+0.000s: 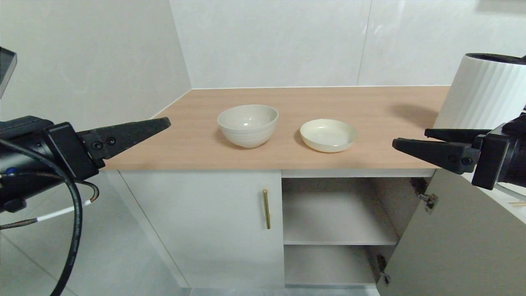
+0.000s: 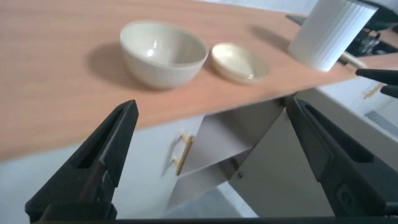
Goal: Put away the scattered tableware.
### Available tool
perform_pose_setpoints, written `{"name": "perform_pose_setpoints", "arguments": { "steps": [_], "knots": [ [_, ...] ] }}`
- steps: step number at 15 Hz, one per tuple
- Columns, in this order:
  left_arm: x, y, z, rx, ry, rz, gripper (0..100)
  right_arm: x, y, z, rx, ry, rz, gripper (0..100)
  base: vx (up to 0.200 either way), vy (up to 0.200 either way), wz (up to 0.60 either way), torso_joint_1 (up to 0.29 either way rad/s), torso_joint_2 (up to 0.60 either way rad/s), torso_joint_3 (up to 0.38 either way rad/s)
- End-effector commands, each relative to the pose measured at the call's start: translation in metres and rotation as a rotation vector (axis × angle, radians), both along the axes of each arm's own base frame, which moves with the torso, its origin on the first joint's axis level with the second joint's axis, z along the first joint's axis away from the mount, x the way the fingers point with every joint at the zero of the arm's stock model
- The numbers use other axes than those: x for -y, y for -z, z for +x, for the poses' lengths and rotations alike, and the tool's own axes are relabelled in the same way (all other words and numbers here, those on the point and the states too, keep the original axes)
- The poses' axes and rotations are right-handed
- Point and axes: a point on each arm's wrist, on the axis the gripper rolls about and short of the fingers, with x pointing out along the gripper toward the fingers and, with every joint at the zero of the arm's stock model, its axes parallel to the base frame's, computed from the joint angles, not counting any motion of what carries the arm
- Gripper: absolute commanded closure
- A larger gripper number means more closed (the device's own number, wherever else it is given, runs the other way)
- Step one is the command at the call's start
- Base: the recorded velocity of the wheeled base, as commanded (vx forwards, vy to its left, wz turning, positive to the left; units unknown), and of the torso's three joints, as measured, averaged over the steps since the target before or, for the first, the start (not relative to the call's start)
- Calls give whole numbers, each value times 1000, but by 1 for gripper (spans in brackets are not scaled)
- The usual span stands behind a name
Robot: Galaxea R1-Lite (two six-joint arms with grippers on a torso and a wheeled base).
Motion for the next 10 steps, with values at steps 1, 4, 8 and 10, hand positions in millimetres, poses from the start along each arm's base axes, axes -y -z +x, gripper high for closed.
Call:
{"name": "perform_pose_setpoints", "arguments": {
  "steps": [1, 4, 8, 10],
  "knots": [
    [1, 2, 2, -9, 1, 2, 0, -1, 1, 1, -3, -1, -2, 0, 0, 0, 0, 173, -476, -290],
    [3, 0, 9, -13, 9, 3, 0, -3, 4, 4, -17, -2, -12, 0, 0, 0, 0, 190, -463, -282],
    [9, -8, 35, -21, -10, 5, 0, -17, 13, 33, 25, 4, -57, 0, 0, 0, 0, 91, -220, -127],
    [14, -18, 57, -51, -26, 15, 0, -19, 14, 59, 3, 57, -71, 0, 0, 0, 0, 0, 0, 0]
  ]
}}
